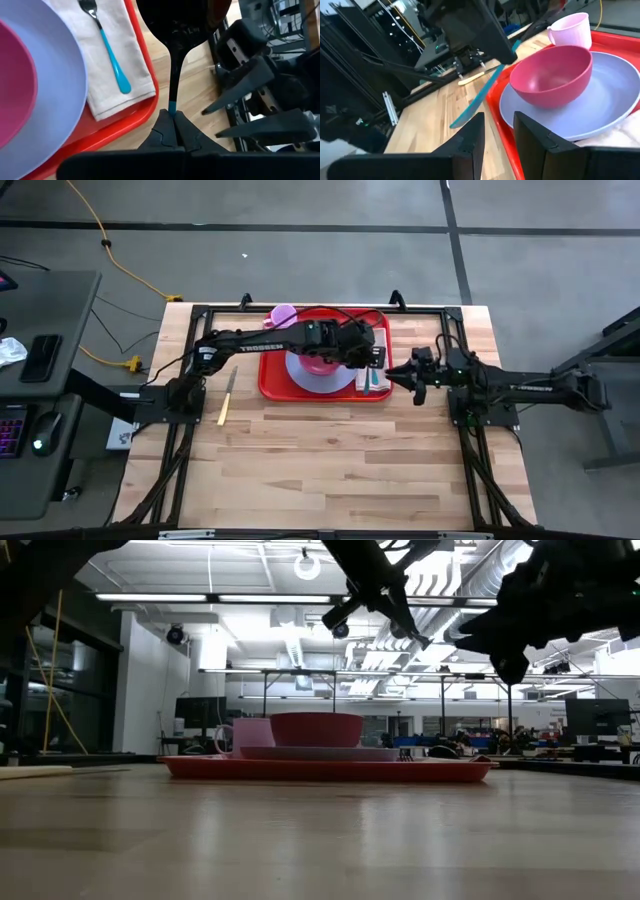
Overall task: Set up tray
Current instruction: Put the blue spoon to the left of the blue fork on the brown napkin on the orange serving tray
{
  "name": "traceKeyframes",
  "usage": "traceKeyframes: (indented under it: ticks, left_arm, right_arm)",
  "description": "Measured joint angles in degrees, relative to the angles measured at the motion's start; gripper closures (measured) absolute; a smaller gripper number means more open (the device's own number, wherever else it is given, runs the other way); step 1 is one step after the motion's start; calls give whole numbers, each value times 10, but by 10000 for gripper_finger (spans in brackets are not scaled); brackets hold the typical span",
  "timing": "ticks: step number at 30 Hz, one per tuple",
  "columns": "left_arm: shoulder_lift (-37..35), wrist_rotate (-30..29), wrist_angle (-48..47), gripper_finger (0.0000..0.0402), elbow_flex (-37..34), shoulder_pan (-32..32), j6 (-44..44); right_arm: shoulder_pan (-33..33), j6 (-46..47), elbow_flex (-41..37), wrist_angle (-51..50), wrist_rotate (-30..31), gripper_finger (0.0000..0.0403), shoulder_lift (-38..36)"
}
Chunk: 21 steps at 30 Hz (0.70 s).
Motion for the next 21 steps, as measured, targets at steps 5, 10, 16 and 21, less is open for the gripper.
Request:
traceKeyframes:
  ticks: [5,10,16,21]
  left_arm:
    - [-2,-19,-8,397,1,-4,10]
    - [-2,-20,-8,397,1,-4,14]
    - [-2,-27,-9,397,1,-4,23]
    - [-2,-34,-9,397,1,-3,26]
  right_arm:
    - [-1,-29,41,0,5,320,50]
    - [-1,-47,89,-37,13,312,108]
    - [-1,-51,124,-52,19,273,160]
    - [-1,-47,139,-53,24,238,186]
